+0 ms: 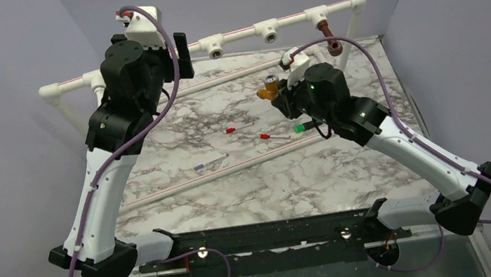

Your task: Install the water faucets

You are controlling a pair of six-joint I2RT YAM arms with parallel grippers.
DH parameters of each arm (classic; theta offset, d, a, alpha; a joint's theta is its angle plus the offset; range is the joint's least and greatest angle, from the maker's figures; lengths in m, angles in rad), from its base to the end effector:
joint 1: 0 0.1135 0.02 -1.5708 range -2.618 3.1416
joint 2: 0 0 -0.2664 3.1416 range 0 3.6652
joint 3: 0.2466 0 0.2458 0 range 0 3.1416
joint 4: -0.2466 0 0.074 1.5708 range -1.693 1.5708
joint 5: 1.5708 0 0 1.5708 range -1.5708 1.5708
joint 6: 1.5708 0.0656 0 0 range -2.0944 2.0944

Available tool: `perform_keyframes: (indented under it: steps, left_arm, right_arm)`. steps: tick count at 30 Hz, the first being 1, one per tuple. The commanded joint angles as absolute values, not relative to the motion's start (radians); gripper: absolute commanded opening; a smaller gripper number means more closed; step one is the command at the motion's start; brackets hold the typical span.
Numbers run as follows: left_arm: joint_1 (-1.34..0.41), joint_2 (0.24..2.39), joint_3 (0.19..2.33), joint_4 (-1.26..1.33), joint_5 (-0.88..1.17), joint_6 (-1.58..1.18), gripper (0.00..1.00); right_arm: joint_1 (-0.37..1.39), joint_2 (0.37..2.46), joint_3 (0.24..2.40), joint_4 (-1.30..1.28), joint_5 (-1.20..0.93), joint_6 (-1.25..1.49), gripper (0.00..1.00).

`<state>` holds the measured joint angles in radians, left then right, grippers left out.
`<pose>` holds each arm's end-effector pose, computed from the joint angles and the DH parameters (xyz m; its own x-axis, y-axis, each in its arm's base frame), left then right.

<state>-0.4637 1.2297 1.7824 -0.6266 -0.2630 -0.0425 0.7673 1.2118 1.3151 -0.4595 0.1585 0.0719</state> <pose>0.2216 -0.0917 0.5306 -0.0745 -0.0086 -0.9972 0.1970 0.9801 -0.0232 0.2140 0.1920 0.3988 -0.2919 -0.1830 -0.9388 -0.5595 0.8288 0.0124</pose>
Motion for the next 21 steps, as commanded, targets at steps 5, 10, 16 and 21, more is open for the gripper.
perform_keyframes:
  steps: [5, 10, 16, 21]
  left_arm:
    - [-0.414, 1.426, 1.946, -0.596, -0.483, 0.037, 0.94]
    - [-0.349, 1.532, 2.065, -0.603, -0.446, 0.004, 0.93]
    - [-0.281, 1.623, 2.158, -0.608, -0.411, -0.042, 0.93]
    - [-0.228, 1.685, 2.205, -0.603, -0.414, -0.016, 0.93]
  right_arm:
    - [0.663, 1.374, 1.488, -0.445, 0.22, 0.04, 0.01]
    - [0.556, 1.447, 1.535, -0.439, 0.14, 0.066, 0.01]
    - [0.433, 1.513, 1.577, -0.438, 0.077, 0.109, 0.01]
    - [0.378, 1.56, 1.622, -0.449, 0.107, 0.108, 0.01]
